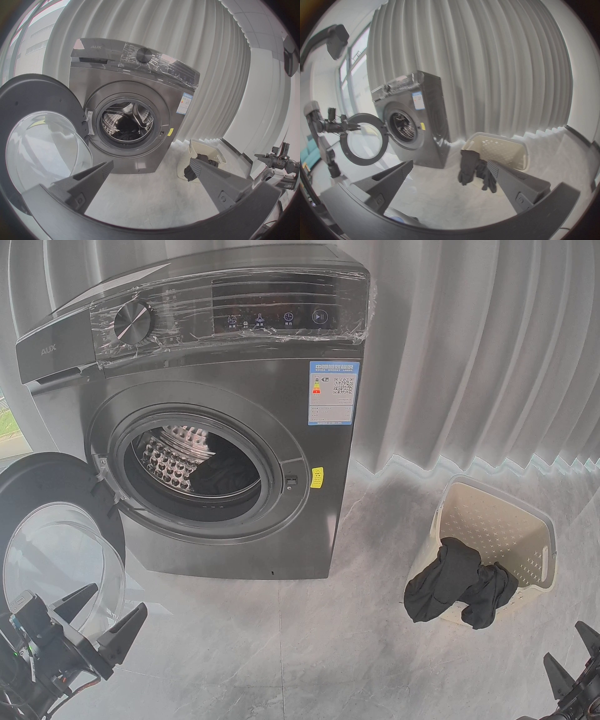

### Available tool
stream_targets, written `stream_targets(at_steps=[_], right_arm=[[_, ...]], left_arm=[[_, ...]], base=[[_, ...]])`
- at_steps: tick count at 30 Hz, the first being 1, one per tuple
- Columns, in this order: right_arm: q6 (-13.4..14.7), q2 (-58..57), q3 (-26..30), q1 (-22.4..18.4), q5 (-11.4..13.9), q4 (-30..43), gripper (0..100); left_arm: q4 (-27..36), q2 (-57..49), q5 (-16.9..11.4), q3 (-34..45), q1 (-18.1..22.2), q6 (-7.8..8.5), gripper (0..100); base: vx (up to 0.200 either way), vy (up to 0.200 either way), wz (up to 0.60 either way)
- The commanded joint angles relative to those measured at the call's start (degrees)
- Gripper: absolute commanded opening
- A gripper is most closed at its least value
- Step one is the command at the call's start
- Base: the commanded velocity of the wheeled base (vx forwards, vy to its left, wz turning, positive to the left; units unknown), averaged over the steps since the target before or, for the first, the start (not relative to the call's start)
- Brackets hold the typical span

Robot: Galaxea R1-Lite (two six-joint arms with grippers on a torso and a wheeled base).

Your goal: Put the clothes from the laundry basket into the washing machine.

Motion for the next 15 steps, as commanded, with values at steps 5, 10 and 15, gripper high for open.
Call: stream_targets(at_steps=[5, 10, 15], right_arm=[[5.7, -8.4, 1.0, -2.9, 6.0, 1.0, 100], [5.3, -8.4, 1.0, -3.0, 6.0, 1.1, 100], [5.3, -8.4, 1.0, -2.9, 6.0, 1.1, 100]], left_arm=[[8.6, -10.4, -2.9, 1.0, 1.5, -0.23, 100], [9.0, -10.7, -3.5, 1.0, 2.5, 0.12, 100], [8.9, -10.8, -3.7, 1.0, 2.6, 0.12, 100]], base=[[0.000, 0.000, 0.00], [0.000, 0.000, -0.48], [0.000, 0.000, -0.60]])
